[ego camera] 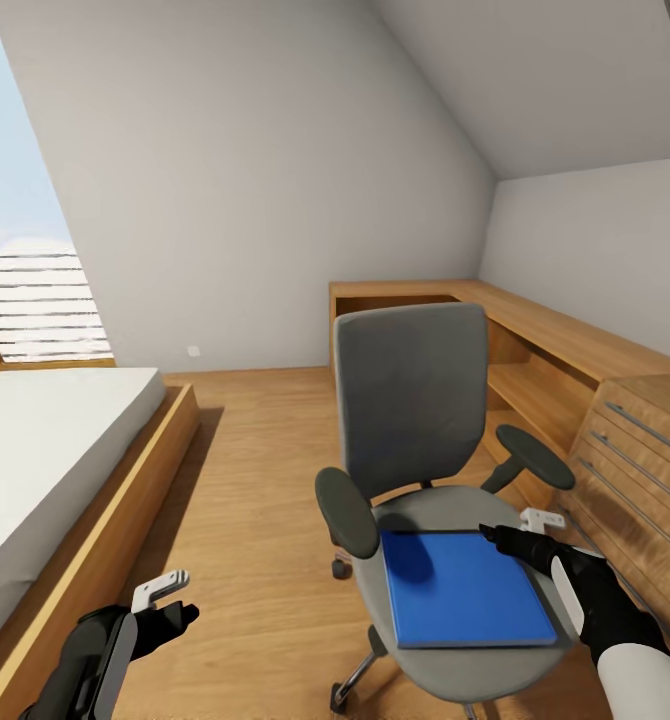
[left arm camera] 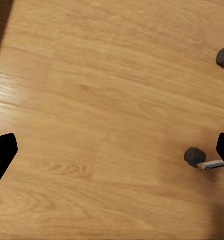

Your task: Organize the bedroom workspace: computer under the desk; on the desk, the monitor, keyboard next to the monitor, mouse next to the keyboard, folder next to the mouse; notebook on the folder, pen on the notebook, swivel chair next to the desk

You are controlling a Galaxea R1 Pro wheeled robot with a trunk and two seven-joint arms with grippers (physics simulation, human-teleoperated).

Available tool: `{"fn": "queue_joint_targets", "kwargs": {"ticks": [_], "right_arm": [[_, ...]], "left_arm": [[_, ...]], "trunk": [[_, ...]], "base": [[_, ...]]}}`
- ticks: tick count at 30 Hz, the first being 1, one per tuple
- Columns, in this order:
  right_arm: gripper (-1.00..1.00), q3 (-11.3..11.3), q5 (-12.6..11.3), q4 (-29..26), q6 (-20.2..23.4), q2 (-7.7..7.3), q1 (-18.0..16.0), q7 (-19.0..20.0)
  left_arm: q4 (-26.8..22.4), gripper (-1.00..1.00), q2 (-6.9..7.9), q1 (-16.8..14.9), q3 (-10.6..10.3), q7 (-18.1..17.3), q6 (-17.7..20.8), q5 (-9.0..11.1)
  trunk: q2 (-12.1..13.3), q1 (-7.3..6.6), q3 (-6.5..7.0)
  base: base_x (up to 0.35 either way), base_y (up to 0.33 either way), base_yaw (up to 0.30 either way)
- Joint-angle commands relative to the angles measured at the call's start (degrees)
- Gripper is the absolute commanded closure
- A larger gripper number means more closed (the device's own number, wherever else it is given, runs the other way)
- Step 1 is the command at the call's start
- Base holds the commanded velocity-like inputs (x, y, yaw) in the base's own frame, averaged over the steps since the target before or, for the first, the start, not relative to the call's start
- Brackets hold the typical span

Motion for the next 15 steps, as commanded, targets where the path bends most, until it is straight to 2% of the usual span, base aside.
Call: {"fn": "queue_joint_targets", "kwargs": {"ticks": [1, 15], "right_arm": [[-1.00, -0.22, 0.22, -0.07, 0.31, 0.03, -0.03, 0.38], [-1.00, -0.14, 0.34, 0.04, 0.07, 0.13, -0.05, 0.29]], "left_arm": [[-0.07, -1.00, -0.06, -0.04, 0.17, 0.02, 0.29, 0.38], [-0.17, -1.00, -0.02, -0.04, 0.17, -0.03, 0.29, 0.38]], "trunk": [[-0.03, -0.01, -0.06], [-0.03, -0.01, -0.06]], "base": [[-0.045, 0.000, 0.000], [-0.005, 0.000, 0.000]]}}
